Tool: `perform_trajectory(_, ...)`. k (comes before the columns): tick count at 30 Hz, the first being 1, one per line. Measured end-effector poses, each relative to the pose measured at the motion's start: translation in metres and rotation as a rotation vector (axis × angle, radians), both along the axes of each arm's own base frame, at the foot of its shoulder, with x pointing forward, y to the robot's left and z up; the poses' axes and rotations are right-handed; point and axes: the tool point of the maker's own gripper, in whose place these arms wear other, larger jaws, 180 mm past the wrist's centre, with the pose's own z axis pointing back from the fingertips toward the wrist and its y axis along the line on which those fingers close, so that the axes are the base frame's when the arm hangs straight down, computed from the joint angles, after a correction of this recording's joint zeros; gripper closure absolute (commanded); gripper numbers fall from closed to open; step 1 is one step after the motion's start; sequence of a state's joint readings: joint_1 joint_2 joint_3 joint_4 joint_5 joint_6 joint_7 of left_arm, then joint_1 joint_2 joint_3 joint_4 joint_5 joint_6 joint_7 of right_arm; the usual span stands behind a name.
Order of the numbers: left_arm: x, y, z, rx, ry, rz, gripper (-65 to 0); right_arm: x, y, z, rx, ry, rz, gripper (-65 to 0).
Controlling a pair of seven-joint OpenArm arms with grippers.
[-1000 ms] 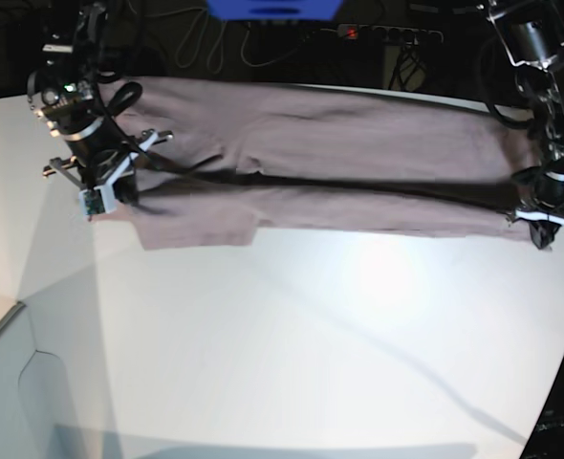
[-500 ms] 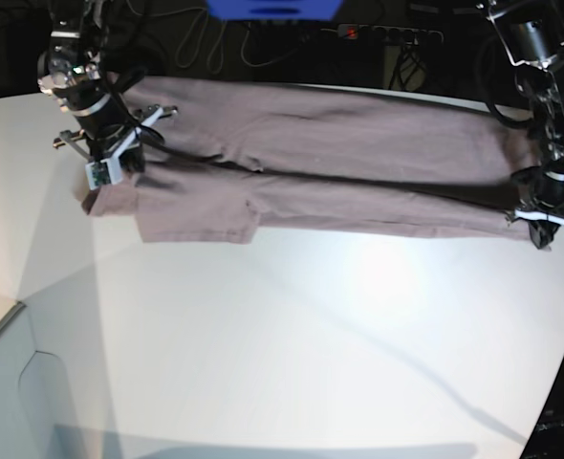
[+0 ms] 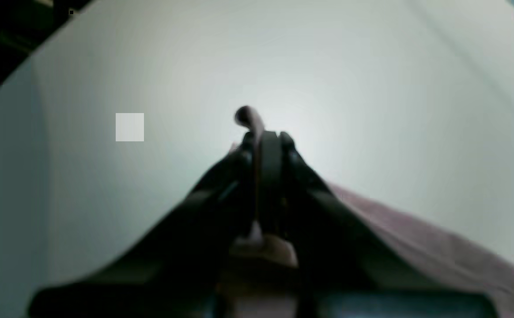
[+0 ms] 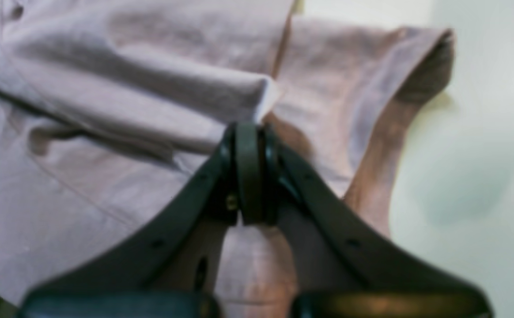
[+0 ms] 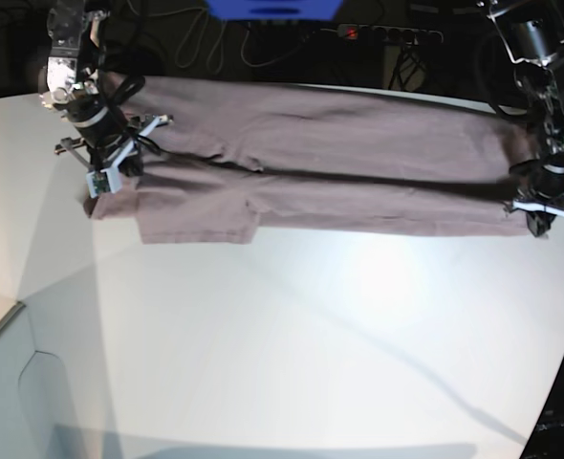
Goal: Layout the t-shirt on the table in an organized manner, then fold the t-shirt properly
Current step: 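Drag the shirt ends with both grippers to straighten the fold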
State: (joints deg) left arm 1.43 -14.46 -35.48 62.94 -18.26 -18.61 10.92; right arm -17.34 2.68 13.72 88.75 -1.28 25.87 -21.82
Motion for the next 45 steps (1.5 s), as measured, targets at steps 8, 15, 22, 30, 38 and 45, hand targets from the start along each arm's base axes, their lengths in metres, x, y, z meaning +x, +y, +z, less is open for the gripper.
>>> perform_trajectory(8, -0.006, 0.003, -0.003, 0.006, 0.012, 0.002, 0.0, 0.000, 0.000, 0.000, 0.000, 0.000, 0.000, 0.0)
perform_trajectory(15, -0.010, 0.002, -0.015, -0.014, 0.038, 0.009, 0.0, 0.000, 0.000, 0.000, 0.000, 0.000, 0.000, 0.0)
perform_trajectory(22, -0.017, 0.000, -0.029, -0.036, 0.069, 0.017, 0.0, -0.002, -0.005, -0.001, -0.019, 0.014, 0.013, -7.9)
perform_trajectory(30, -0.018, -0.001, -0.030, -0.036, 0.072, 0.017, 0.0, -0.003, -0.009, 0.005, -0.038, 0.004, 0.013, -30.2)
perform_trajectory(38, -0.018, -0.001, -0.030, -0.036, 0.073, 0.016, 0.0, 0.013, -0.029, 0.055, -0.070, -0.139, -0.072, -31.1)
perform_trajectory(45, -0.018, -0.001, -0.030, -0.036, 0.071, 0.017, 0.0, 0.054, -0.022, 0.064, -0.046, -0.198, -0.056, -31.1)
